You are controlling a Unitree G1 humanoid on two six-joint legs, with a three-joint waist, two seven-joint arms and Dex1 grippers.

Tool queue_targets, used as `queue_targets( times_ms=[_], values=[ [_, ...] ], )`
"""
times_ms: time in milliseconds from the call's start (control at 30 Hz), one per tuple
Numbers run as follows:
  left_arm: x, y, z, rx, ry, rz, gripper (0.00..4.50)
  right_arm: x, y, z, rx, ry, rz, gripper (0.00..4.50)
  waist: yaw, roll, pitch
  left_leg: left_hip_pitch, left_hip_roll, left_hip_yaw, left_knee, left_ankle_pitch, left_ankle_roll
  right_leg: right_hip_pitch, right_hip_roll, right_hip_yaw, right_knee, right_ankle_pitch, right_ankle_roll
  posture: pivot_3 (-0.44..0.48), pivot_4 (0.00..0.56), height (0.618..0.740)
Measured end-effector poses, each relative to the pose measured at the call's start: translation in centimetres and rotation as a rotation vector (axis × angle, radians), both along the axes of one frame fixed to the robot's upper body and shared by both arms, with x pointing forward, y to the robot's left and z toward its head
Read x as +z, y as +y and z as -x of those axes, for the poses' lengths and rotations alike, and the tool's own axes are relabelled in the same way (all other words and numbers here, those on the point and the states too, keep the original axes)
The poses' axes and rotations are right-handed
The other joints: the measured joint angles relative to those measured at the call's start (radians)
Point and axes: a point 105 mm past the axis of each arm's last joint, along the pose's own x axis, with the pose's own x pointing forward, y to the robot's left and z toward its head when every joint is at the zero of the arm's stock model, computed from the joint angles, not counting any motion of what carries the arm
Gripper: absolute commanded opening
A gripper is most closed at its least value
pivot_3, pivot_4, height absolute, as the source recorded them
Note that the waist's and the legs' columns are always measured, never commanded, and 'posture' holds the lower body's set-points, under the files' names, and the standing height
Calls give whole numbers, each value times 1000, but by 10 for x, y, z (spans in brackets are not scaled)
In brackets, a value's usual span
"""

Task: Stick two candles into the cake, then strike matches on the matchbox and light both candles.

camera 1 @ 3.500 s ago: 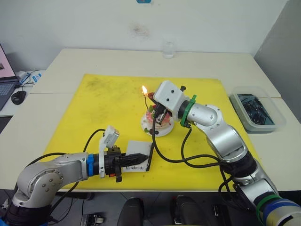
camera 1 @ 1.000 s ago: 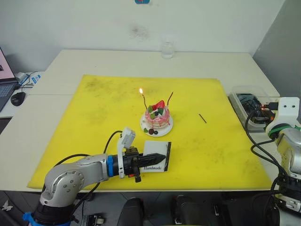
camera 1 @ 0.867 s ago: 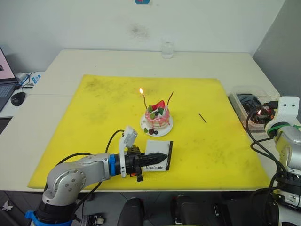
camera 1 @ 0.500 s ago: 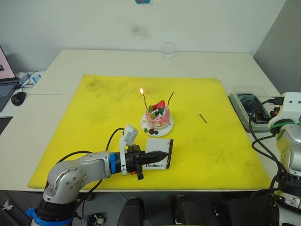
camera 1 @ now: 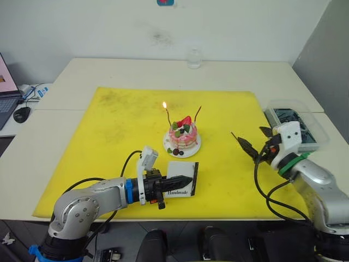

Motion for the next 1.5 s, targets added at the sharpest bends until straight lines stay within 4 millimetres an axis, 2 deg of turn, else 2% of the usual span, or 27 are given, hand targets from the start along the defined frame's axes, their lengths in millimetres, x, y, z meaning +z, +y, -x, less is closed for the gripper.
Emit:
queue_targets(
  times_ms=[200,400,433,500,867,1167,1400,1500],
  values=[
    [-1,1,-1,12,-5,-9,0,-29,9,-29,-27,46,8,4482,1,0,0,0,1,-1,-1,0,0,0,2,-1,0,0,-1,0,150,740],
    [-2,1,-1,26,-4,-16,0,-39,7,-43,-85,52,17,4482,1,0,0,-1,1,-1,-2,0,0,-1,2,-1,0,-1,0,0,150,740],
    [-2,1,-1,28,-2,-17,0,-42,7,-44,-95,59,13,4322,1,0,0,-1,1,-1,-2,0,0,-1,1,-1,0,-1,0,0,150,740],
    [-2,1,-1,32,-3,-20,0,-45,8,-44,-105,69,2,3943,1,0,0,-1,1,-1,-1,0,0,-1,1,-1,0,0,0,0,150,740],
    [-2,2,-2,35,-3,-25,0,-47,14,-48,-105,77,68,22,1,0,0,-1,1,-1,-1,0,0,-1,1,-1,0,0,0,0,150,740],
    [-1,2,-2,38,-8,-22,0,-45,16,-39,-52,55,93,22,1,0,0,-1,1,-1,-1,0,0,0,1,-1,0,0,0,0,150,740],
    [-1,2,1,33,-11,-18,0,-3,29,-11,36,-25,71,22,2,0,0,-1,2,-2,-1,0,0,0,0,-2,0,0,0,0,150,740],
    [0,2,1,31,-13,-18,0,-2,29,12,54,0,63,22,7,0,0,-1,2,-2,-1,0,0,0,0,-2,0,0,0,0,150,740]
  ],
)
